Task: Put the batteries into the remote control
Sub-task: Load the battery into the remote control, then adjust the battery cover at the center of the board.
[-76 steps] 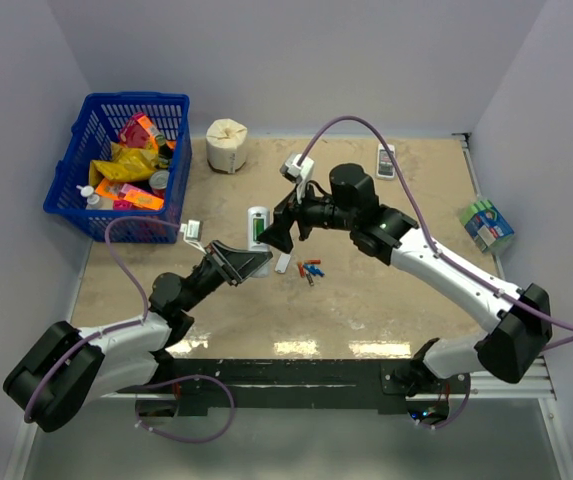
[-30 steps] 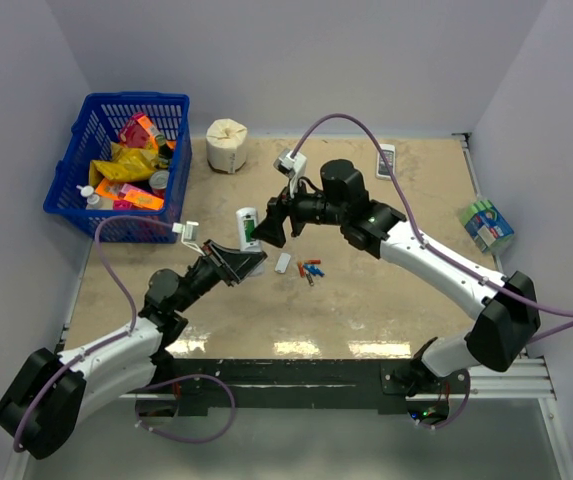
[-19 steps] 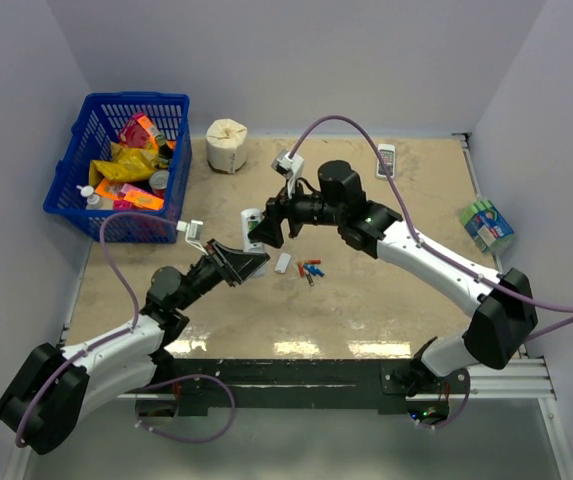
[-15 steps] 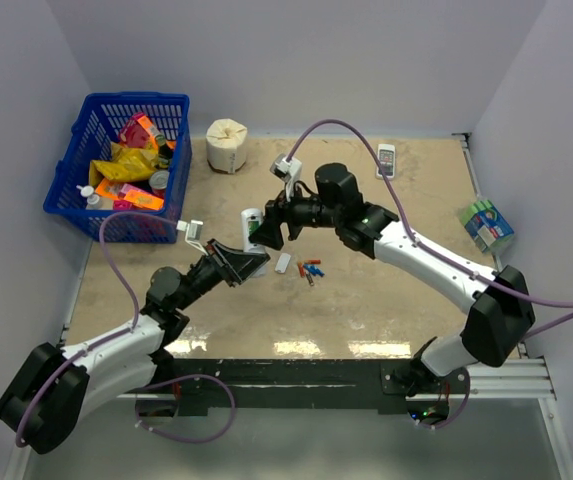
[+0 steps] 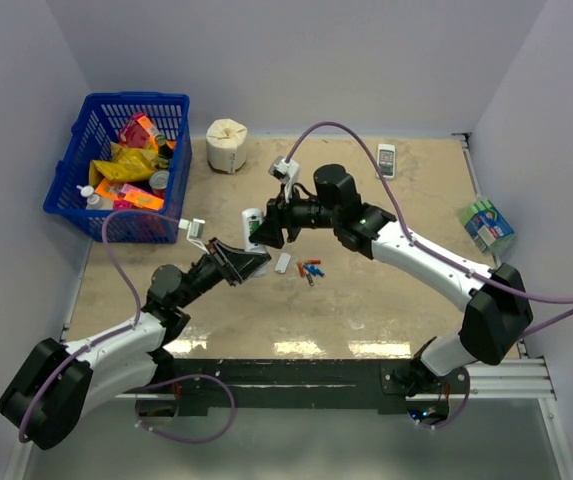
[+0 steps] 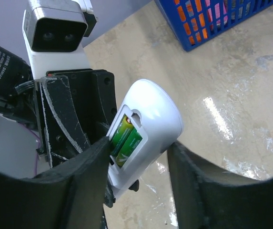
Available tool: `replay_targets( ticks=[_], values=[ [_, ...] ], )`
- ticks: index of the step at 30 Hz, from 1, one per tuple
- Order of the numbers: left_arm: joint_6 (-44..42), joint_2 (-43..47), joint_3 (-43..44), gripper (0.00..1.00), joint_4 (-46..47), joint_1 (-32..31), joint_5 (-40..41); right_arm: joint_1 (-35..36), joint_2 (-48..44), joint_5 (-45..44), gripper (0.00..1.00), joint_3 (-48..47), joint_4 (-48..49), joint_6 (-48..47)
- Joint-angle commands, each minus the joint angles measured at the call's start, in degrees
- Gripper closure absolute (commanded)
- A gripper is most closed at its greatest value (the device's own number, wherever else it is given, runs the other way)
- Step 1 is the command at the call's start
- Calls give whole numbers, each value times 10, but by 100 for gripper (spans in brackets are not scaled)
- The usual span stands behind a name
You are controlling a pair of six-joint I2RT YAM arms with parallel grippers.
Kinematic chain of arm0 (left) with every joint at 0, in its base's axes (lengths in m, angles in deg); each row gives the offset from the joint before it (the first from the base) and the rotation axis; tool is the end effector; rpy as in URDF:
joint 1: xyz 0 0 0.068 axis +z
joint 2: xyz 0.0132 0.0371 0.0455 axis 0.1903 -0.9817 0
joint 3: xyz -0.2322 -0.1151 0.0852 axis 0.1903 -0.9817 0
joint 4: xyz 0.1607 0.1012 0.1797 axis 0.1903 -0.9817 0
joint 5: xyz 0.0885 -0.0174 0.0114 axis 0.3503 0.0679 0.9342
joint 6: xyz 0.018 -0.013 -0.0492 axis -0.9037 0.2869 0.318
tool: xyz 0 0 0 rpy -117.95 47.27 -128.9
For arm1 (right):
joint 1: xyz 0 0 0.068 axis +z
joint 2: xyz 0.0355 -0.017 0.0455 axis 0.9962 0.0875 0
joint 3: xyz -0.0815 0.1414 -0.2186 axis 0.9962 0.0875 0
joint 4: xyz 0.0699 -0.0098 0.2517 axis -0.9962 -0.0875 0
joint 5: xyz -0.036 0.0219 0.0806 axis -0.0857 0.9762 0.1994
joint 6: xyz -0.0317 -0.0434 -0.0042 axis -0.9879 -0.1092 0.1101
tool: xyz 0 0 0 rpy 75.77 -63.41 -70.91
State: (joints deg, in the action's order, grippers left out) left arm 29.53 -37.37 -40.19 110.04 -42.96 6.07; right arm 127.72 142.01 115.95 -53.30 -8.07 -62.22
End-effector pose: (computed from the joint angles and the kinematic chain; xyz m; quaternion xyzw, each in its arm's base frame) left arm 0.1560 -0.1125 0.2202 -0.0081 0.6374 -0.6234 0.4528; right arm 0.2464 0.2534 0.3341 -0.3547 0.7118 0.4644 0.3897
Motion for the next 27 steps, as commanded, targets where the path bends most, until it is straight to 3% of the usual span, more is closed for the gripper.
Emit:
replay_targets(
  ticks=[1, 9, 20, 24, 27],
  values=[
    [-11, 4, 37, 100, 58, 1, -22, 0, 5, -2, 40, 1, 19, -3],
    [-31, 1, 40, 100, -11, 28, 17, -12, -66, -62, 2, -6, 0, -13],
    [-100, -14, 84, 100, -167, 33, 165, -57, -182, -186, 2, 55, -86, 54],
    [-117, -14, 106, 100, -224, 34, 197, -57, -212, -219, 2, 93, -83, 74],
    [-134, 1, 119, 100, -263, 35, 228, -57, -236, -198, 2, 153, -34, 82]
  ],
)
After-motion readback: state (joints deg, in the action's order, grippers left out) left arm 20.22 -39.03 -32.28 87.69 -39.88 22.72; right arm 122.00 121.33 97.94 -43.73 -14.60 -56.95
